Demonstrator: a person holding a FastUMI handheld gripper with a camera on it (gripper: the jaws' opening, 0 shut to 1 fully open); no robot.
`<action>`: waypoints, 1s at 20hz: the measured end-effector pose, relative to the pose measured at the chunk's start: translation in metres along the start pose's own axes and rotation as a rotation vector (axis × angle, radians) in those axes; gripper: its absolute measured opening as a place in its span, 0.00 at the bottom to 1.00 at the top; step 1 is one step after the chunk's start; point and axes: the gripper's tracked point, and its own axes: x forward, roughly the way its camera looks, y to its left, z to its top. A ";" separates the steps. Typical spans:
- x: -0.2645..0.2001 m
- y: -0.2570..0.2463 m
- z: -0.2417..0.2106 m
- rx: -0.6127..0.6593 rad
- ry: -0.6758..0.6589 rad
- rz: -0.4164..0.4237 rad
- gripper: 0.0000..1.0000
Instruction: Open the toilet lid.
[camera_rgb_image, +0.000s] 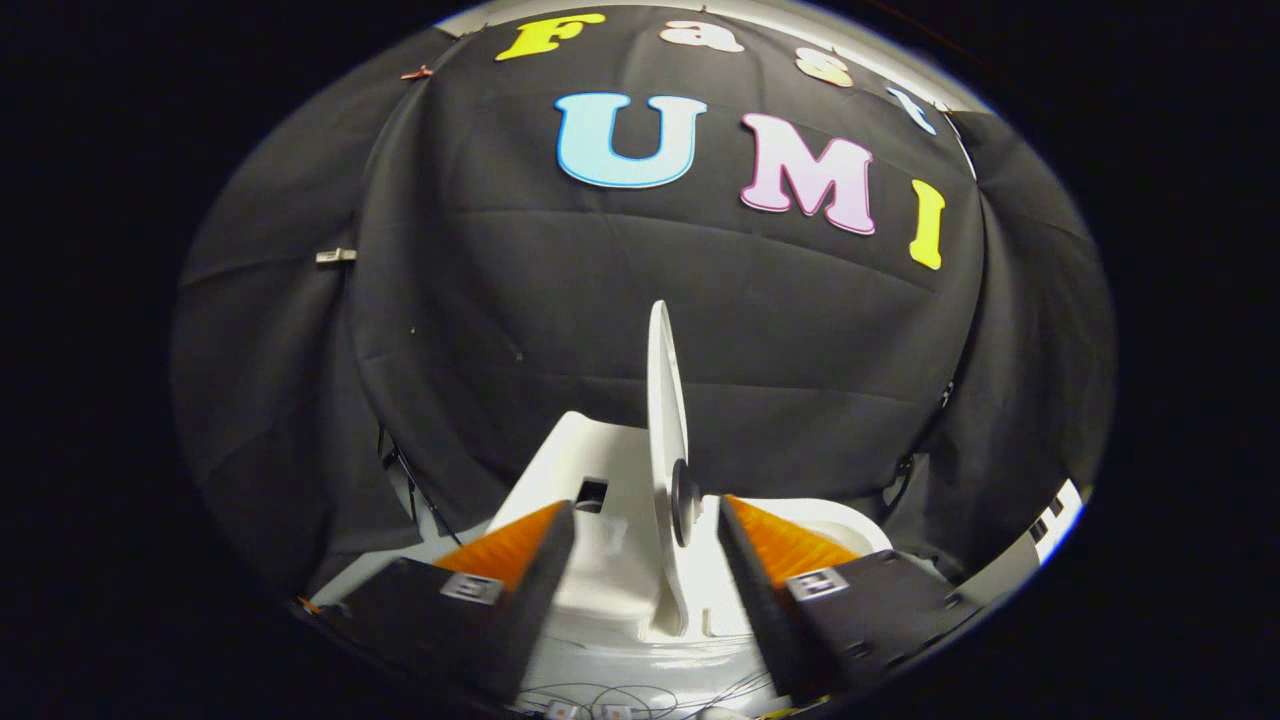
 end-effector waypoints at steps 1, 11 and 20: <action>-0.004 -0.004 0.002 0.004 -0.021 -0.012 0.99; -0.009 0.005 0.009 0.041 -0.015 0.062 0.99; -0.045 -0.018 0.041 0.107 -0.092 0.180 0.99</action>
